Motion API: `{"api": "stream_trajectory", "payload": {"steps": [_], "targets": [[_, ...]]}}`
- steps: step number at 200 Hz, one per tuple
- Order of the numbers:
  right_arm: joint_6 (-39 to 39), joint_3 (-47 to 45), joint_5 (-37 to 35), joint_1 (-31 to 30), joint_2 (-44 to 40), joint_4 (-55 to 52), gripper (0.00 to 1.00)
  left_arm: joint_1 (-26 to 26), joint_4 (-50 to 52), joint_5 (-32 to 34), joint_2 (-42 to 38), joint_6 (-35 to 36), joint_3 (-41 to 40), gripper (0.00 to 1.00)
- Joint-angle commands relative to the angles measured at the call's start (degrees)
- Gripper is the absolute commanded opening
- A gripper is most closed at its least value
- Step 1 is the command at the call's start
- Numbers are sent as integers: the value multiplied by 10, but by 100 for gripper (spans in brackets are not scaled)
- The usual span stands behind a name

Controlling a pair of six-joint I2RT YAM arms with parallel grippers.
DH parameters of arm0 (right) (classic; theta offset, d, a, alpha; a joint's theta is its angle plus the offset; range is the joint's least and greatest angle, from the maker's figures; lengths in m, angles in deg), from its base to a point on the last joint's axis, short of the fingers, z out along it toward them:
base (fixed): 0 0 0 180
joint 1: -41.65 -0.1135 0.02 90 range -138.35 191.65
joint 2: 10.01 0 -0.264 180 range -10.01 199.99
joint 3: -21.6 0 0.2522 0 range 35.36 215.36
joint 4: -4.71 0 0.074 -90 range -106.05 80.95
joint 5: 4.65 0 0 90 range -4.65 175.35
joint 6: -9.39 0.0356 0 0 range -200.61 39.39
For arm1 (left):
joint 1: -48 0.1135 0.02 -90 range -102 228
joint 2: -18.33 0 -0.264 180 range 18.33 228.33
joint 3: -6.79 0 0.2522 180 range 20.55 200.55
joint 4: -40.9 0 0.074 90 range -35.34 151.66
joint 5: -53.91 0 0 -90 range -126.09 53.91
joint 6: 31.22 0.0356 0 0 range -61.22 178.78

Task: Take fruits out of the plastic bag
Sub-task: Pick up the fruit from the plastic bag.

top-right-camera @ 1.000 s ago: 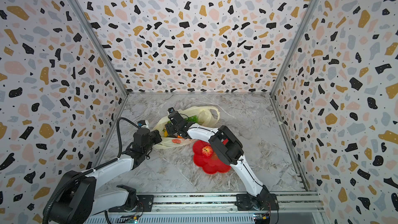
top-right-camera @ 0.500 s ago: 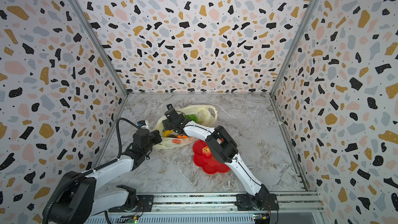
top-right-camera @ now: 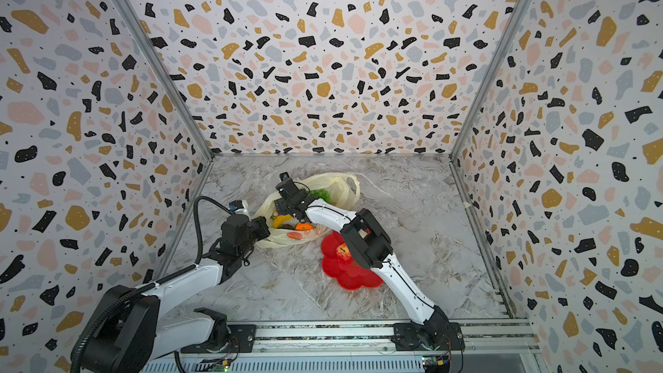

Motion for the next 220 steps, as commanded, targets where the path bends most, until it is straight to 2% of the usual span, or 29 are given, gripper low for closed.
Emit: {"api": "stream_trajectory", "payload": {"steps": [1, 49, 118, 220], "targets": [[2, 23, 2, 5, -1, -33, 77, 2, -23, 4, -11, 1, -8, 5], [-9, -30, 19, -9, -69, -8, 70, 2, -10, 10, 9, 5, 2, 5], [-17, -126, 38, -29, -174, 22, 69, 2, -5, 19, 14, 11, 5, 5], [13, -387, 95, -39, -387, 76, 68, 2, -4, 20, 19, 11, 7, 6]]}}
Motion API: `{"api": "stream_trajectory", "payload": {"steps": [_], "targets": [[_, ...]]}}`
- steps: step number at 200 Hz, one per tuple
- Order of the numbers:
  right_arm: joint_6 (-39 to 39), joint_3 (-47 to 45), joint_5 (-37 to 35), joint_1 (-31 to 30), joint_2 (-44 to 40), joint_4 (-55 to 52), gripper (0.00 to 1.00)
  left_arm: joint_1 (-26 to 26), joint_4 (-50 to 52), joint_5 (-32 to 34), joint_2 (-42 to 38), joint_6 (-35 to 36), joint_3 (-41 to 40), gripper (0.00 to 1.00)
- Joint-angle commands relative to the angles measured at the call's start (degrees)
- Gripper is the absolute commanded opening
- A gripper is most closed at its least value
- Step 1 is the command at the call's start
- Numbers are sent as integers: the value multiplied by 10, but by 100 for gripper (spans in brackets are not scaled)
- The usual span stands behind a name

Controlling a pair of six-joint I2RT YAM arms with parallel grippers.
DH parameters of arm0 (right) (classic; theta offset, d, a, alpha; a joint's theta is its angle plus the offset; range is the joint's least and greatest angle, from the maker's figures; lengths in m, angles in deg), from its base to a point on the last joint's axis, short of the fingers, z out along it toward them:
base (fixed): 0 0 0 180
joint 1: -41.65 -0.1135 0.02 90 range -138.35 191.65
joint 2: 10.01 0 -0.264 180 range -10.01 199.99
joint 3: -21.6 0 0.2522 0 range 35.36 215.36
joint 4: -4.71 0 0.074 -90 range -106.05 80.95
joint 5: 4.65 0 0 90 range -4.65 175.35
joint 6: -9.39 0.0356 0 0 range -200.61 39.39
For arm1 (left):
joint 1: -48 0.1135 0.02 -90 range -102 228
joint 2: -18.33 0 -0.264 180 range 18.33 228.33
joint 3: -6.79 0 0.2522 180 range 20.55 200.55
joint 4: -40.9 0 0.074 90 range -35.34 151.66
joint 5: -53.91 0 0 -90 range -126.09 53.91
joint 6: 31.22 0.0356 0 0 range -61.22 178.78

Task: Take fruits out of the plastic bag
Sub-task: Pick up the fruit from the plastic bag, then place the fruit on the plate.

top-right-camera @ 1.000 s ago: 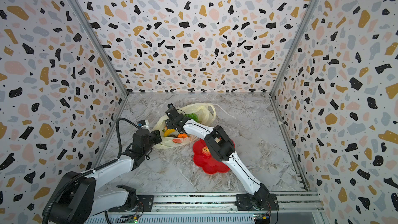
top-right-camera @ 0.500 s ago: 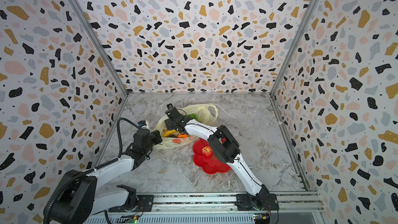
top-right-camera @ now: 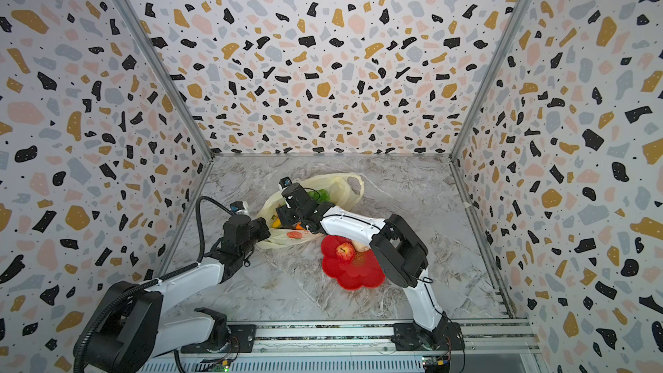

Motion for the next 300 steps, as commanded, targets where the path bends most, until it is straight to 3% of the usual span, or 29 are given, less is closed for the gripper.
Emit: {"api": "stream_trajectory", "payload": {"steps": [1, 64, 142, 232, 300], "targets": [[14, -52, 22, -1, -83, 22, 68, 2, -9, 7, 4, 9, 7, 5], [49, -255, 27, 17, -282, 3, 68, 2, -8, 9, 6, 10, 7, 6], [111, -451, 64, 104, -502, -81, 66, 2, -11, 6, 12, 9, 7, 6], [156, -569, 74, 147, -579, -112, 64, 2, -7, 11, 5, 12, 6, 5], [160, -590, 50, 147, -562, -105, 64, 2, -7, 13, 4, 12, 6, 6]]}}
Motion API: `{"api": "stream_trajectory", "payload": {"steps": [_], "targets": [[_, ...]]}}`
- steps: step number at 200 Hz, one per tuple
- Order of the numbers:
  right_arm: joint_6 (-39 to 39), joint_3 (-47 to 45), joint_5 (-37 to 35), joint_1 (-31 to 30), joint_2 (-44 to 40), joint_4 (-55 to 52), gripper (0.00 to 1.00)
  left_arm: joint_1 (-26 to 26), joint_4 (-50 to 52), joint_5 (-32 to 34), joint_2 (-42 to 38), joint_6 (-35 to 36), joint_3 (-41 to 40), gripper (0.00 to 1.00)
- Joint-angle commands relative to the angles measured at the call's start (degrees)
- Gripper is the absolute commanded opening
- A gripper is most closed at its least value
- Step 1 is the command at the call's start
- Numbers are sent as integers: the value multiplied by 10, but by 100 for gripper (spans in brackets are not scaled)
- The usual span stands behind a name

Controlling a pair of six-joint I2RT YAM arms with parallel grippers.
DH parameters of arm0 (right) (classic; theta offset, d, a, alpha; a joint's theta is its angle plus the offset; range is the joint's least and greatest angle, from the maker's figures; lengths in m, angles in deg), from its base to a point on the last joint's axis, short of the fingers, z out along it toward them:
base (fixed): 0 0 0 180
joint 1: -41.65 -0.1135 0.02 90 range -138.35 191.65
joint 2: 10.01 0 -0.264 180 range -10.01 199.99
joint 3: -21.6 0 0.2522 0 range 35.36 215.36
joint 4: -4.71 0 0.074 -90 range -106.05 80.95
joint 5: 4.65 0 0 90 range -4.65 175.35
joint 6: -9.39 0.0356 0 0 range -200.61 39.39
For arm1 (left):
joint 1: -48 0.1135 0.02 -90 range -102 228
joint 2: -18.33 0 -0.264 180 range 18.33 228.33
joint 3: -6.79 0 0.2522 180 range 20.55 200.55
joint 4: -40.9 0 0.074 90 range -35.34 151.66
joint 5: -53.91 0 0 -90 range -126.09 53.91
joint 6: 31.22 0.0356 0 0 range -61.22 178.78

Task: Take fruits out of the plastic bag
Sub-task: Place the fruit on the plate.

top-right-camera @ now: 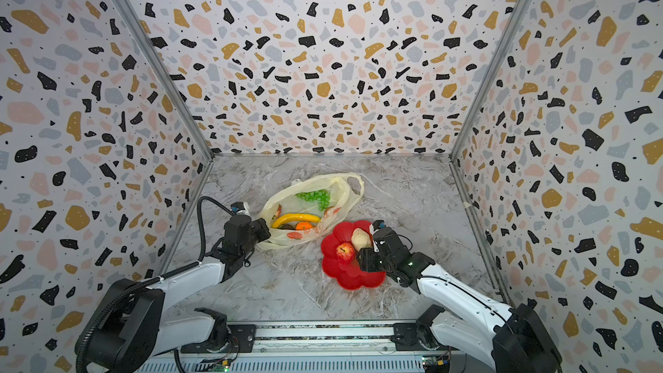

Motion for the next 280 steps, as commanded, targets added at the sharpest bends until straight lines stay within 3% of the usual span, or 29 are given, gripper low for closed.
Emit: {"api": "stream_trajectory", "payload": {"steps": [1, 221, 280], "targets": [[5, -4, -15, 1, 8, -1, 64, 2, -8, 13, -5, 12, 7, 6], [-11, 19, -119, -23, 126, 47, 64, 2, -6, 15, -6, 12, 7, 6], [-14, 28, -145, -29, 135, 40, 71, 2, -5, 17, -8, 13, 7, 6]]}}
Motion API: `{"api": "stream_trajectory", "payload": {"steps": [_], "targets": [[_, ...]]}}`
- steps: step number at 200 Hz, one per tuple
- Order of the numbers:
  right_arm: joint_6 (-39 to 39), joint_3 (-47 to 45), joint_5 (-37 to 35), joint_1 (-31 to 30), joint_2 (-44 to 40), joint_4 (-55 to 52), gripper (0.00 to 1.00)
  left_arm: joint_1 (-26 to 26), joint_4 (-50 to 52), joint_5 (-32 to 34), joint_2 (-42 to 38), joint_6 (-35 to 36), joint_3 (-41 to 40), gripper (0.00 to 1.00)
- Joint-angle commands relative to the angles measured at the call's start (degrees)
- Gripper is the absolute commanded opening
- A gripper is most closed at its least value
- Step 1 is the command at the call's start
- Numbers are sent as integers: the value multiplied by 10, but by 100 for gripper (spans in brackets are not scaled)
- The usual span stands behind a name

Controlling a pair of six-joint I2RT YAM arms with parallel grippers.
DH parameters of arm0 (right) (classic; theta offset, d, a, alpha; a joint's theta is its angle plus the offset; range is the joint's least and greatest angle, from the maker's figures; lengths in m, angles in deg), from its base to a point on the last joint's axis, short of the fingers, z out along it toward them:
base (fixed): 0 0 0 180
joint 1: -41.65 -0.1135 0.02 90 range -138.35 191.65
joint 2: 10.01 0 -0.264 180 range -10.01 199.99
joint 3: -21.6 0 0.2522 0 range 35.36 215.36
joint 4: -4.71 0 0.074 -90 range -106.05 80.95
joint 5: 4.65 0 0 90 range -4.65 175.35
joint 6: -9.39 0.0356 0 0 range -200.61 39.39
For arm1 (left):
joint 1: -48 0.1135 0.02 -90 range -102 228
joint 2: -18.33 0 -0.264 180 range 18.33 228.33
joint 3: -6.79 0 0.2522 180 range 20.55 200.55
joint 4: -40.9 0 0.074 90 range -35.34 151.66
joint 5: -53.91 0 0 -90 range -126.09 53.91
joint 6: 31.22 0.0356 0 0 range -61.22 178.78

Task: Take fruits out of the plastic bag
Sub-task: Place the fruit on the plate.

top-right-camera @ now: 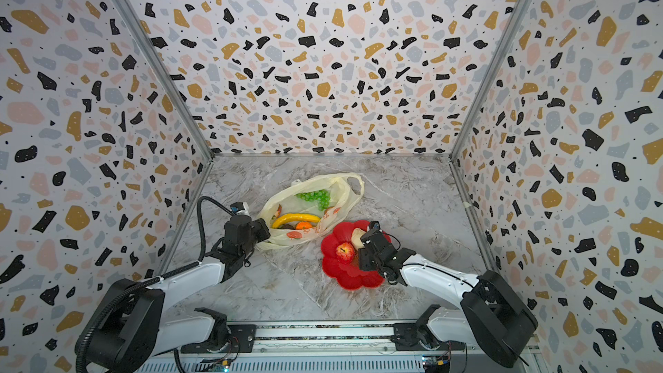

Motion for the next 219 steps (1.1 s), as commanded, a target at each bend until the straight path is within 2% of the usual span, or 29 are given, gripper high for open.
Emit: {"api": "stream_trajectory", "payload": {"steps": [1, 28, 161, 194, 219], "targets": [[-6, 18, -23, -3, 0, -13, 72, 2, -7, 8, -8, 10, 7, 6], [-7, 21, -30, -7, -3, -20, 81, 2, -7, 8, -8, 11, 7, 6], [-13, 47, -42, -10, -54, -64, 90, 2, -2, 9, -7, 16, 11, 6], [-25, 92, -52, -14, -83, -56, 90, 7, 56, 75, -31, 46, 30, 6], [-39, 147, -42, -27, -56, -20, 87, 23, 63, 103, -64, 46, 18, 2]]}}
